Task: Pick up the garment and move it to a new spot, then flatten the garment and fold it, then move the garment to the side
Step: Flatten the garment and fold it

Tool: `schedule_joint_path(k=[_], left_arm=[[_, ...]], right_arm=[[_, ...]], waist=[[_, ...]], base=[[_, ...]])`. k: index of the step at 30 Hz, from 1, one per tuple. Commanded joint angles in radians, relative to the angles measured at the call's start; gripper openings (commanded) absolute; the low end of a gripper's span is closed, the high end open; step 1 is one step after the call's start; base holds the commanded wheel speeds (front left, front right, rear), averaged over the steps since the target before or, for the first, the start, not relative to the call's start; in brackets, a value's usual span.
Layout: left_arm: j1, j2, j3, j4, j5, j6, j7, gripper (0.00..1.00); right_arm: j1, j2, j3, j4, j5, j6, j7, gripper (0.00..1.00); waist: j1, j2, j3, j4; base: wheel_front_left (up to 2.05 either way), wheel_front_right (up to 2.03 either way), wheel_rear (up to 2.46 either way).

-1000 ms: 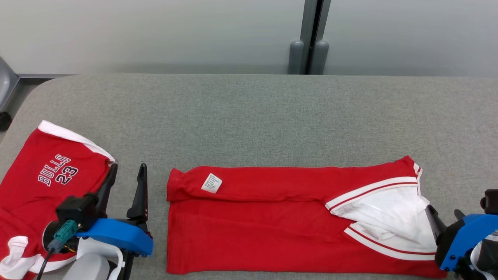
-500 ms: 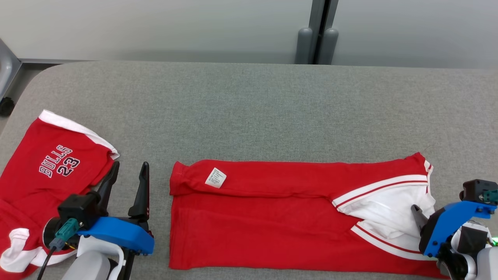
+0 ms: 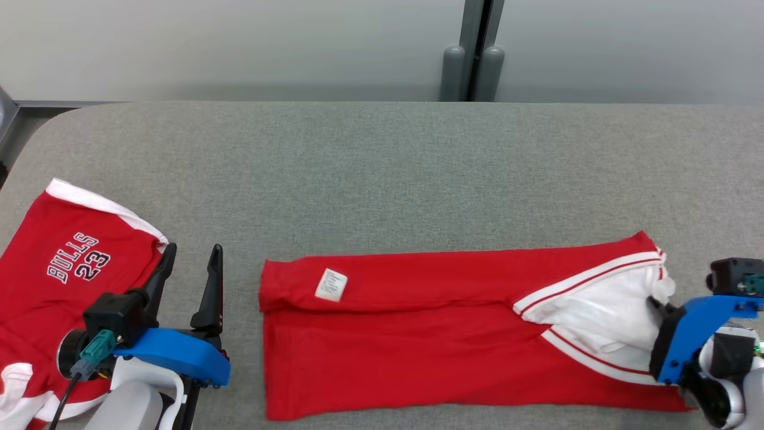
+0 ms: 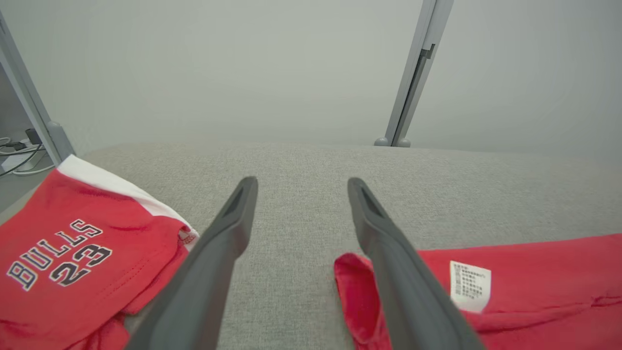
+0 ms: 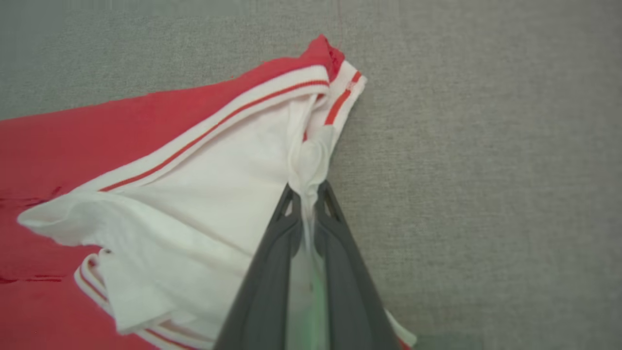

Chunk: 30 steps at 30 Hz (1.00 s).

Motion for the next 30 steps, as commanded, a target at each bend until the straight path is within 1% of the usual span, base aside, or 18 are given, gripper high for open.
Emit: schedule_joint_path(k=[1,7,12,16,19,24,26,30], left_arm=[[-0.005,0.006,0.000,-0.002,0.005,0.005,-0.003,1.00],[0.006,0.012,0.030,-0.016,0.008,0.016,-0.012,1.00],[0.013,0.008,0.046,-0.024,0.003,0.023,-0.015,1.00],[0.006,0.010,0.052,-0.032,0.006,0.033,-0.013,1.00],[0.010,0.014,0.048,-0.037,0.005,0.039,-0.004,1.00],[0.028,0.016,0.041,-0.041,-0.003,0.037,0.006,1.00],[0.034,0.016,0.037,-0.042,-0.007,0.036,0.009,1.00],[0.043,0.014,0.033,-0.041,-0.012,0.035,0.011,1.00]], right_arm=[[0.013,-0.021,-0.011,-0.019,0.002,0.000,0.000,0.00],[0.044,-0.087,-0.088,-0.124,-0.013,0.000,0.031,0.00],[0.054,-0.130,-0.151,-0.167,-0.031,0.000,0.052,0.00],[0.049,-0.158,-0.171,-0.187,-0.046,0.000,0.055,0.00],[0.042,-0.158,-0.154,-0.203,-0.050,0.000,0.065,0.00],[0.066,-0.113,-0.083,-0.252,-0.049,0.000,0.103,0.00],[0.080,-0.092,-0.040,-0.280,-0.048,0.000,0.117,0.00],[0.108,-0.066,0.077,-0.338,-0.042,0.000,0.140,0.00]], waist=[[-0.0001,0.0000,-0.005,-0.008],[-0.0001,0.0000,-0.016,-0.036],[-0.0001,0.0000,-0.033,-0.051],[-0.0001,0.0000,-0.053,-0.055],[-0.0001,0.0000,-0.067,-0.054],[-0.0001,0.0000,-0.083,-0.047],[-0.0001,0.0000,-0.088,-0.041],[-0.0001,0.0000,-0.095,-0.030]], base=[[0.00,0.00,0.00],[0.00,0.00,0.00],[0.00,0.00,0.00],[0.00,0.00,0.00],[0.00,0.00,0.00],[0.00,0.00,0.00],[0.00,0.00,0.00],[0.00,0.00,0.00]])
